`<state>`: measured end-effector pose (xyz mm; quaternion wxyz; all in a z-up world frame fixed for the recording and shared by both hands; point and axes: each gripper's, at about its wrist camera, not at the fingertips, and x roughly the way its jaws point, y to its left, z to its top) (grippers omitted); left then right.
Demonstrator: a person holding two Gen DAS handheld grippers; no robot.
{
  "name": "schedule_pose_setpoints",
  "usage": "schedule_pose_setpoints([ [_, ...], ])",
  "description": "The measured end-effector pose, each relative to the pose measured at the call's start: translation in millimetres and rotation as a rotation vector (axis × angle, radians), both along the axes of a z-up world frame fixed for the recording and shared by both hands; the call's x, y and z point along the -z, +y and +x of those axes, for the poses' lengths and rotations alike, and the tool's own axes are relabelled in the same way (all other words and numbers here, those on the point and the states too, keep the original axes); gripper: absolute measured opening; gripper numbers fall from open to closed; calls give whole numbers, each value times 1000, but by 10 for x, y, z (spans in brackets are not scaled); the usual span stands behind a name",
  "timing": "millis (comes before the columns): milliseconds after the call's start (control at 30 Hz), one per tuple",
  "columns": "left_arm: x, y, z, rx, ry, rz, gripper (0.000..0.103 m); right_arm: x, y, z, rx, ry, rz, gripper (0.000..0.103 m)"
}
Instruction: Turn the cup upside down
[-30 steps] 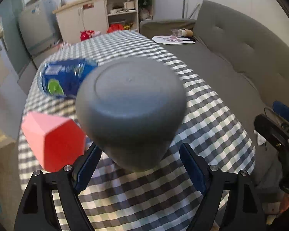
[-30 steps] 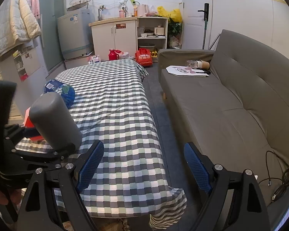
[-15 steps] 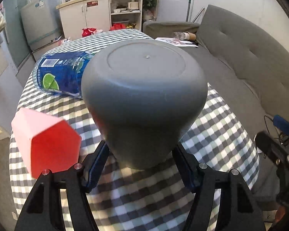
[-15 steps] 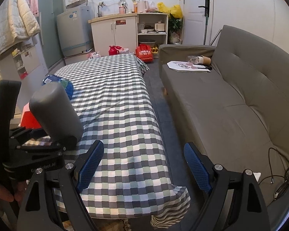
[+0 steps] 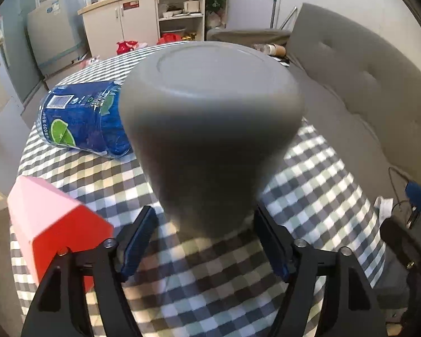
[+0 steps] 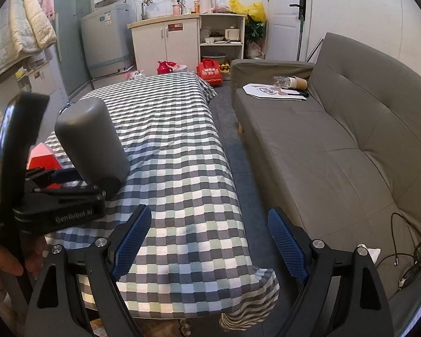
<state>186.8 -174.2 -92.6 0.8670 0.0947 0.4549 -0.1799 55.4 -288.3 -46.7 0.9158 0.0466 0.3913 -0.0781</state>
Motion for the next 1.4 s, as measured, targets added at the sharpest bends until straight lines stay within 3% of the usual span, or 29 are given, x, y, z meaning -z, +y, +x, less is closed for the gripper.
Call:
schedule_pose_setpoints([
  [200, -79, 68, -276, 3, 10, -7, 77, -189, -31, -88, 3, -3, 1, 85],
  [400, -440, 324, -501, -68, -12, -105, 77, -536, 38, -283, -44, -66, 1, 85],
  [500, -757, 459, -676, -98, -77, -128, 77, -728, 99, -350, -108, -121, 35, 85],
  [767, -1442, 917, -1076, -170, -279, -193, 77, -1223, 337, -546, -196, -280, -12, 85],
  [933, -1507, 1132, -1329, -210, -370, -175, 77, -1159, 537, -608, -211, -304, 12, 85],
  [1233, -1289, 1526, -1529, -317, -458, -201, 77, -795, 868, -566, -204, -316, -28, 85],
  [1400, -1195, 1621, -1647, -334, -533, -170, 93, -636, 1010, -608, -186, -355, -56, 103],
])
